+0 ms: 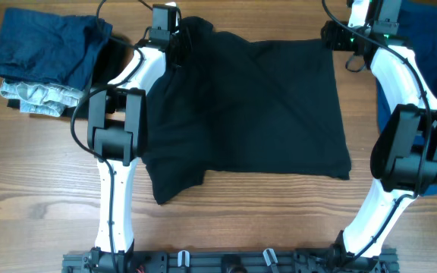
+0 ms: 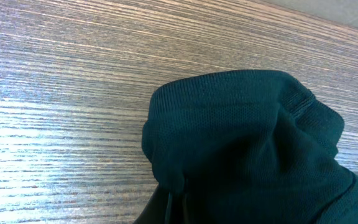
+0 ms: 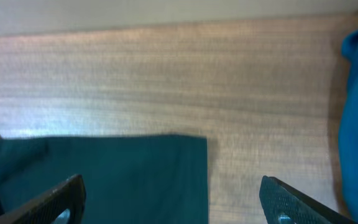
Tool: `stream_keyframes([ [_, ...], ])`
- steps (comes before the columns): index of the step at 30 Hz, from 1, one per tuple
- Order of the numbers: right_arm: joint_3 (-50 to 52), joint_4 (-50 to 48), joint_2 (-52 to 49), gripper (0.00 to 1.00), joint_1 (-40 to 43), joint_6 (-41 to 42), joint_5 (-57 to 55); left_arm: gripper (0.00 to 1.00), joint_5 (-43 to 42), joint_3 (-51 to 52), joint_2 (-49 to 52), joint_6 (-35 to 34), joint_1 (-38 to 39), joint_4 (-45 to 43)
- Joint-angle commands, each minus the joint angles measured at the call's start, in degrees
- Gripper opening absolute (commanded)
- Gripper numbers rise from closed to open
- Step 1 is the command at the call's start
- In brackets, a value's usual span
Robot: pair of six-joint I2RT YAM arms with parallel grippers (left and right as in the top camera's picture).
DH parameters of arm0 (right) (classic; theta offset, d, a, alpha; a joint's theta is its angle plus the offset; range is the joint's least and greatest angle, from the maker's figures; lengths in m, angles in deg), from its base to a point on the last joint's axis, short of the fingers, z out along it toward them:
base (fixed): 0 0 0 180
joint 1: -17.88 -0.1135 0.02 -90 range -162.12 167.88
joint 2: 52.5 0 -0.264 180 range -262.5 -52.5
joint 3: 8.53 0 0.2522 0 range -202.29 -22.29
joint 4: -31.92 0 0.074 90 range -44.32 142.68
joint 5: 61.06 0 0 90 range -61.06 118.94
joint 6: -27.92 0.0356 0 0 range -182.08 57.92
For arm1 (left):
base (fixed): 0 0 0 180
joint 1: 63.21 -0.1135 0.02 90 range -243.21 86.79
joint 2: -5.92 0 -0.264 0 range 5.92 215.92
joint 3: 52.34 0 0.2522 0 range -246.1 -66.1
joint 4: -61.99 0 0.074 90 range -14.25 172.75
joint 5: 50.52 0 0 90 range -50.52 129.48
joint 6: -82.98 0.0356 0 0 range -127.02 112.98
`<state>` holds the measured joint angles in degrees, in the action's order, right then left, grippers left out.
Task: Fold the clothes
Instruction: 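Grasp the black shirt's top corners with both grippers, then hold the top edge with both grippers and pull it taut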
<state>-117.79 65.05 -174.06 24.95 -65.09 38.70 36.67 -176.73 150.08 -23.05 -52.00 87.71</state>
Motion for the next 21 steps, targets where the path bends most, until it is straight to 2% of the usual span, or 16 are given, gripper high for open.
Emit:
stream_keyframes([
  [1, -0.5, -4.13, -4.04, 0.9, -0.02, 1.73, -0.81, 0.04, 1.2, -0.22, 0.9, -1.16, -0.57, 2.67],
  [5, -0.5, -9.25, -9.14, 0.89, -0.02, 4.48, -0.57, 0.04, 1.18, -0.22, 0.07, -1.18, -0.57, 4.35],
  [12, -0.5, -12.33, -13.99, 0.88, -0.02, 5.07, -0.07, 0.04, 1.2, -0.22, 0.07, -1.16, -0.57, 5.11],
  [15, -0.48, -12.92, -14.8, 0.79, -0.02, 6.23, 0.33, 0.04, 1.18, -0.22, 0.07, -1.18, -0.57, 5.31],
  [18, -0.5, -12.92, -14.86, 0.66, -0.02, 6.21, 1.29, 0.04, 1.2, -0.22, 0.07, -1.18, -0.57, 5.29],
  [21, -0.5, -13.22, -14.88, 0.61, -0.13, 6.25, 2.54, 0.04, 1.2, -0.22, 0.07, -1.16, -0.57, 5.22],
])
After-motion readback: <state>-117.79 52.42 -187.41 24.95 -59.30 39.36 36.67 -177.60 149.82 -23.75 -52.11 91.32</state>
